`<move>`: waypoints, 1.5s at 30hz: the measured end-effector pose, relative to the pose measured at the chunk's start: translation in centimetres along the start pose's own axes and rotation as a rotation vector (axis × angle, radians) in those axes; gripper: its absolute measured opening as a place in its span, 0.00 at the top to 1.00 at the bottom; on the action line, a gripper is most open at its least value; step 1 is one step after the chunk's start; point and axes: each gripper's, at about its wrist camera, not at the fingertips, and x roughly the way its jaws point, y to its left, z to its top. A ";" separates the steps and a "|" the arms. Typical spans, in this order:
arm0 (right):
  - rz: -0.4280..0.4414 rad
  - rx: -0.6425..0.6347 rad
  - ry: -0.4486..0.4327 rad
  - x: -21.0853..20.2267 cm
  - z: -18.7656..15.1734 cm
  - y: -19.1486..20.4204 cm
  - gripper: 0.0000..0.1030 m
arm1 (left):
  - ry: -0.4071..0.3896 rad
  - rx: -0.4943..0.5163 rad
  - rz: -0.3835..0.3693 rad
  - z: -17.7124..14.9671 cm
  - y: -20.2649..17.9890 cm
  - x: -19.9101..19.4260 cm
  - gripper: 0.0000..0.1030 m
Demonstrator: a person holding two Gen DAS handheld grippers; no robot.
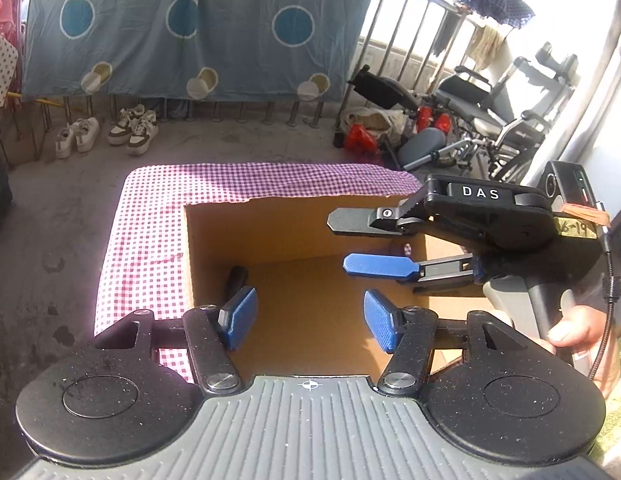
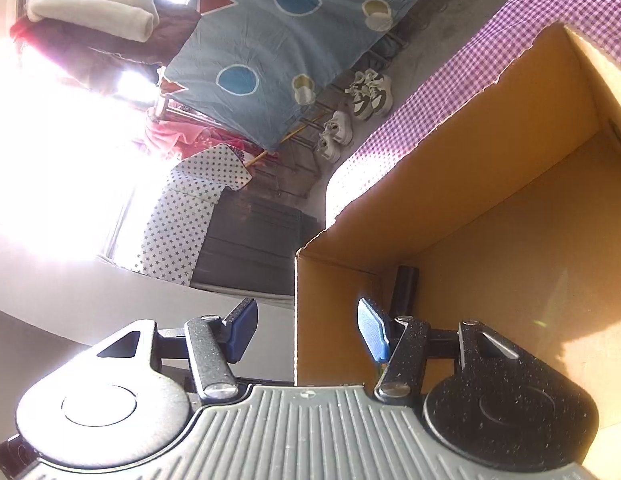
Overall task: Organize rigid objects
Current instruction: 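Lower the black tube into the box and open the right gripper, then reach the right gripper to the black oval case and grasp it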
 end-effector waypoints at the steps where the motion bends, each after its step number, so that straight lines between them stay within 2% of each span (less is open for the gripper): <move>1: 0.014 -0.018 -0.008 -1.4 -0.8 0.3 0.43 | -0.004 0.018 -0.006 -0.5 -0.5 -0.6 0.42; 6: 0.051 -0.110 -0.097 -8.8 -6.4 1.0 0.43 | 0.011 0.066 -0.064 -3.8 -2.4 -1.7 0.39; 10: -0.013 -0.150 -0.182 -13.3 -11.6 -0.5 0.43 | 0.048 0.093 -0.101 -6.7 -3.9 -1.1 0.38; 13: -0.081 -0.129 -0.226 -14.1 -14.4 -2.4 0.43 | 0.076 0.132 -0.133 -9.4 -5.2 -0.2 0.38; 18: -0.155 -0.069 -0.215 -15.1 -17.7 -5.8 0.43 | 0.142 0.196 -0.166 -13.0 -8.1 2.5 0.38; 22: -0.199 -0.048 -0.180 -14.7 -18.6 -7.7 0.43 | 0.168 0.261 -0.154 -15.5 -10.3 4.1 0.38; 27: -0.189 -0.008 -0.139 -14.3 -19.3 -9.4 0.45 | 0.187 0.309 -0.160 -17.2 -12.3 5.2 0.38; 34: -0.163 0.050 -0.127 -14.1 -19.2 -11.3 0.54 | 0.245 0.322 -0.167 -18.8 -14.0 7.0 0.39; 41: -0.150 0.062 -0.089 -13.0 -18.6 -12.8 0.70 | 0.233 0.343 -0.102 -19.3 -14.6 8.5 0.39; 45: -0.153 0.054 -0.070 -12.1 -18.1 -13.1 0.74 | 0.206 0.377 -0.052 -19.2 -15.2 8.9 0.39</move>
